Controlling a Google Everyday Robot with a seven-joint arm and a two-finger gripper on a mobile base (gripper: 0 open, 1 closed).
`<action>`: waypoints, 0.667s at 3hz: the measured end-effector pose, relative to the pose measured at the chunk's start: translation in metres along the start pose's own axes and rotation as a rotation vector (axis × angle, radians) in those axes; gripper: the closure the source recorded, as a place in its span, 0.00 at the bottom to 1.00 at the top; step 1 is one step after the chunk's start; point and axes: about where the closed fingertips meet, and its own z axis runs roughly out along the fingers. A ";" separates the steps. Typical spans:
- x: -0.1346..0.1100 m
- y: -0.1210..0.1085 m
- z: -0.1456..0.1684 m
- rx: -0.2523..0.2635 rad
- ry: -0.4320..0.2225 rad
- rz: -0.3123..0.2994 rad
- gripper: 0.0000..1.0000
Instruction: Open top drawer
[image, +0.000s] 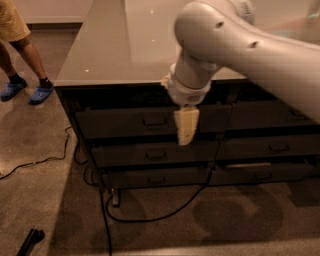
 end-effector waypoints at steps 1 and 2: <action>0.001 -0.012 0.027 -0.027 0.021 -0.007 0.00; 0.012 -0.023 0.063 -0.100 0.084 0.026 0.00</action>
Offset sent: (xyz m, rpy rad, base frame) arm 0.0675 0.0039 -0.0938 -0.1986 0.1823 -0.1027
